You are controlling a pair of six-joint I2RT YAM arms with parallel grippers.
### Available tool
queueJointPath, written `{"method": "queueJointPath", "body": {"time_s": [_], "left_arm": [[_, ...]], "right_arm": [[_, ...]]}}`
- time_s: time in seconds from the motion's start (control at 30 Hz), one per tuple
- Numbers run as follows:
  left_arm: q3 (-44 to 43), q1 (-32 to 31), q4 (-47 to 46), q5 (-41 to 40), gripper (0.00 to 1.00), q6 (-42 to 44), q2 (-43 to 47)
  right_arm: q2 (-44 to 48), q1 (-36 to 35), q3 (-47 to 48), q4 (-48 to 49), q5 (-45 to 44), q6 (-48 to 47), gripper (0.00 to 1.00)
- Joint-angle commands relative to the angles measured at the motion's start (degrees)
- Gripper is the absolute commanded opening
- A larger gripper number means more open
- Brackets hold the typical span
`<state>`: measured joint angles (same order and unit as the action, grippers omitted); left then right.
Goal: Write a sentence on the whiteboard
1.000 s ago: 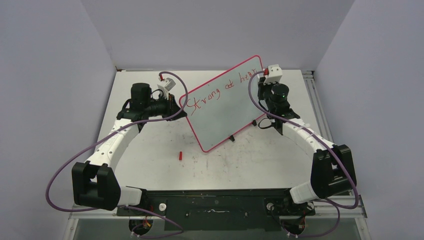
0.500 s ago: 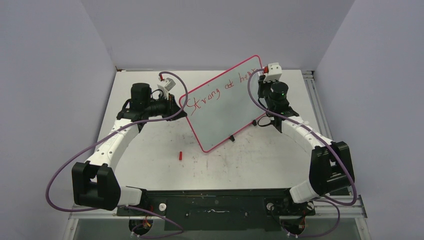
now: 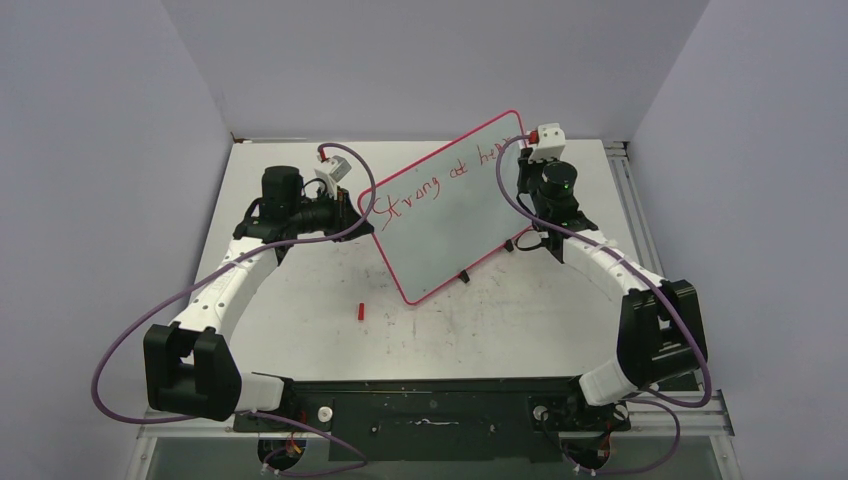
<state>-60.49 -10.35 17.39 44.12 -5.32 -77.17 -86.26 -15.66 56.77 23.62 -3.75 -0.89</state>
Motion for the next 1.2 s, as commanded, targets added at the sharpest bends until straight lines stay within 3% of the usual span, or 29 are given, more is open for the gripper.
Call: {"method": "queueJointPath", "body": {"time_s": [0.0, 0.23, 1.17], "left_arm": [[-1.7, -0.4, -0.2, -0.8, 0.00, 0.9, 0.6], [-1.7, -0.3, -0.3, -0.7, 0.00, 0.8, 0.6], [-1.5, -0.4, -0.4, 0.0, 0.00, 1.0, 0.5]], "right_arm": [[3.5, 0.1, -0.5, 2.6, -0.8, 0.4, 0.05], [7.0, -0.3, -1.7, 2.2, -1.0, 0.4, 0.05], [2.4, -1.0, 2.3, 3.6, 1.4, -0.8, 0.05]]}}
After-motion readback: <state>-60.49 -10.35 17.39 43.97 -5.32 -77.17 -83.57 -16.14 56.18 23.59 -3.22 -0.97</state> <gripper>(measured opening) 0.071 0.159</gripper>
